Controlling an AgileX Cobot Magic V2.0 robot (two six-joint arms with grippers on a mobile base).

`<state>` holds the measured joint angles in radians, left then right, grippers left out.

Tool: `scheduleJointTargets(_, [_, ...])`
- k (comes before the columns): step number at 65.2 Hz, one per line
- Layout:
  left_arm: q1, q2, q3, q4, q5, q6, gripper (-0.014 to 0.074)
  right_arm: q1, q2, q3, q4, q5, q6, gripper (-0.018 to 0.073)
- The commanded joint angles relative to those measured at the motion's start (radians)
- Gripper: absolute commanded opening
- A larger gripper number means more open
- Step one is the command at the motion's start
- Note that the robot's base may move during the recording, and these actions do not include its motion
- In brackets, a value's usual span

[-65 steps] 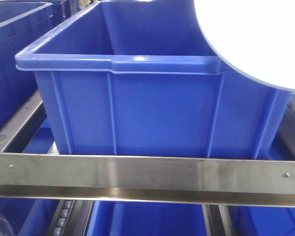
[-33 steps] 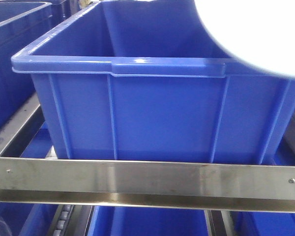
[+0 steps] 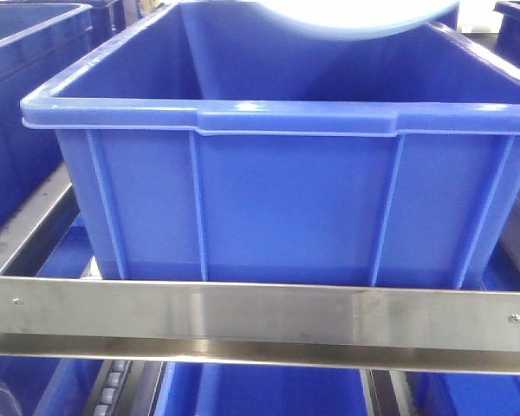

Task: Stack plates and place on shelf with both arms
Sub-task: 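Lower the stacked plates into the blue bin on the shelf, then open the right gripper and withdraw it from the bin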

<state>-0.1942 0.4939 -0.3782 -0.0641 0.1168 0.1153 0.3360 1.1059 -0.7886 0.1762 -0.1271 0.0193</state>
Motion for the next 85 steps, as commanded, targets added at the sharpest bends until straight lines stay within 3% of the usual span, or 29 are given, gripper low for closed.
scheduleJointTargets(1, [0.002,0.005,-0.031,-0.008,-0.085,-0.009,0.0082,0.002,0.072,-0.079,0.004,-0.125,0.002,0.0059])
scheduleJointTargets(14, [0.002,0.005,-0.031,-0.008,-0.085,-0.009,0.0082,0.002,0.222,-0.149,0.004,-0.211,0.002,0.0074])
scheduleJointTargets(20, [0.002,0.005,-0.031,-0.008,-0.085,-0.009,0.0082,0.002,0.267,-0.178,0.004,-0.222,0.002,0.0167])
scheduleJointTargets(28, [0.002,0.005,-0.031,-0.008,-0.085,-0.009,0.0082,0.002,0.280,-0.188,0.004,-0.215,0.002,0.0357])
scheduleJointTargets(35, [0.002,0.005,-0.031,-0.008,-0.085,-0.009,0.0082,0.002,0.279,-0.188,0.004,-0.214,0.002,0.0428])
scheduleJointTargets(49, [0.002,0.005,-0.031,-0.008,-0.085,-0.009,0.0082,-0.001,0.252,-0.182,0.004,-0.093,-0.004,0.0410])
scheduleJointTargets(67, [0.002,0.005,-0.031,-0.008,-0.085,-0.009,0.0082,-0.094,0.062,0.012,-0.007,-0.130,-0.010,0.0110])
scheduleJointTargets(74, [0.002,0.005,-0.031,-0.008,-0.085,-0.009,0.0082,-0.133,-0.057,0.113,-0.032,-0.131,-0.010,0.0048])
scheduleJointTargets(85, [0.002,0.005,-0.031,-0.008,-0.085,-0.009,0.0082,-0.185,-0.288,0.254,-0.034,-0.113,-0.010,0.0047])
